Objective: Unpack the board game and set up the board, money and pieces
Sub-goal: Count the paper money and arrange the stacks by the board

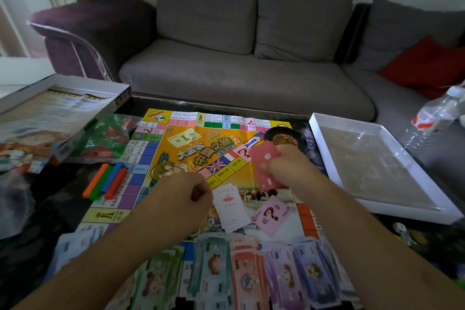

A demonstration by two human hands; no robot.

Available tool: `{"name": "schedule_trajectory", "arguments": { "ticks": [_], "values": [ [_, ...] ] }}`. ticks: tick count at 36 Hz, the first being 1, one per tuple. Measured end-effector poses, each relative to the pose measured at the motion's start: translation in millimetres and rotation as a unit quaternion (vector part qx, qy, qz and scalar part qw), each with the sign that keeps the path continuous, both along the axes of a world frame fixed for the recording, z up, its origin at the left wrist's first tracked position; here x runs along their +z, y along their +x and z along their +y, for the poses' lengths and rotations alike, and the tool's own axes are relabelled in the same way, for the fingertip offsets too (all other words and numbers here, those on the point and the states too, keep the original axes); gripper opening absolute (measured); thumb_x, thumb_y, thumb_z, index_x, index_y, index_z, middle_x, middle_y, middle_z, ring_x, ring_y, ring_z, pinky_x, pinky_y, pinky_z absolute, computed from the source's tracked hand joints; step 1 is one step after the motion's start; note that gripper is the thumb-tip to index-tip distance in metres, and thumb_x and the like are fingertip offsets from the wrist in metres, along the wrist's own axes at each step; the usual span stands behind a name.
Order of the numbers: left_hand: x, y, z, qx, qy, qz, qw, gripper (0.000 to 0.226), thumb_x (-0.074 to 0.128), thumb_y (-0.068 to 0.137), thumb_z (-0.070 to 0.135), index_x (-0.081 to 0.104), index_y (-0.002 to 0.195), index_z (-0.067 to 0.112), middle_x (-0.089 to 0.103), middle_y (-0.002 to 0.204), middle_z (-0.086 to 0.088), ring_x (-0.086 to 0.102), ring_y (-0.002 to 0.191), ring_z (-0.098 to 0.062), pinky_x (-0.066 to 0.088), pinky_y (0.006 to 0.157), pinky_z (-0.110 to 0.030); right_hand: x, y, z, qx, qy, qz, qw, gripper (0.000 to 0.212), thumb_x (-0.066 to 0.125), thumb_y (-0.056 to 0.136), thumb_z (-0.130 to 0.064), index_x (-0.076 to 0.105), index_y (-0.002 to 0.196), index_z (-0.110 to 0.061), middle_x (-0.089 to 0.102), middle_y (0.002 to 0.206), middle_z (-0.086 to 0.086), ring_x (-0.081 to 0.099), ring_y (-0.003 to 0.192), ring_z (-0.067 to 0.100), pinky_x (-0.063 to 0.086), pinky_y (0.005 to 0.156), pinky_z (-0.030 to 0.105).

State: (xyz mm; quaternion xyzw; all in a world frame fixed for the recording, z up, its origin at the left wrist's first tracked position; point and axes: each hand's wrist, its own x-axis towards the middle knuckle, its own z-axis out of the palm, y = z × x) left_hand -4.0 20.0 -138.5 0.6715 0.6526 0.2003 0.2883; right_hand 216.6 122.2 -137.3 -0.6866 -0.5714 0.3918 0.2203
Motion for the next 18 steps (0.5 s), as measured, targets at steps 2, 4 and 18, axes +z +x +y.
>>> {"name": "schedule_trajectory", "arguments": {
  "ticks": [2,4,18],
  "values": [
    [2,1,1,0.035,-0.007,-0.077,0.996,0.021,0.059,0.103,0.025,0.070,0.086,0.025,0.072,0.072,0.013,0.064,0.061,-0.005,0.052,0.057,-0.021,11,-2,-5,-0.003,0.002,0.067,0.998,0.016,0.064,0.100,-0.009,0.068,0.114,-0.014,0.073,0.103,0.006,0.070,0.092,0.021,0.053,0.072,0.034],
    [7,3,2,0.084,-0.028,-0.192,0.977,0.013,0.064,0.101,0.031,0.071,0.094,0.022,0.075,0.077,0.008,0.069,0.064,-0.010,0.058,0.064,-0.029,21,-12,-17,0.002,0.005,0.120,0.993,0.020,0.067,0.099,-0.011,0.065,0.118,-0.017,0.074,0.109,0.003,0.072,0.098,0.023,0.057,0.085,0.042],
    [24,12,-15,0.187,-0.114,-0.525,0.823,0.024,0.053,0.105,0.015,0.076,0.101,0.009,0.080,0.091,-0.014,0.078,0.069,-0.025,0.063,0.067,-0.041,34,-69,-95,0.265,0.177,-0.039,0.947,0.114,0.089,0.073,-0.049,0.017,0.161,-0.038,0.021,0.151,-0.021,0.041,0.142,0.015,0.049,0.110,0.043]
  ]
}}
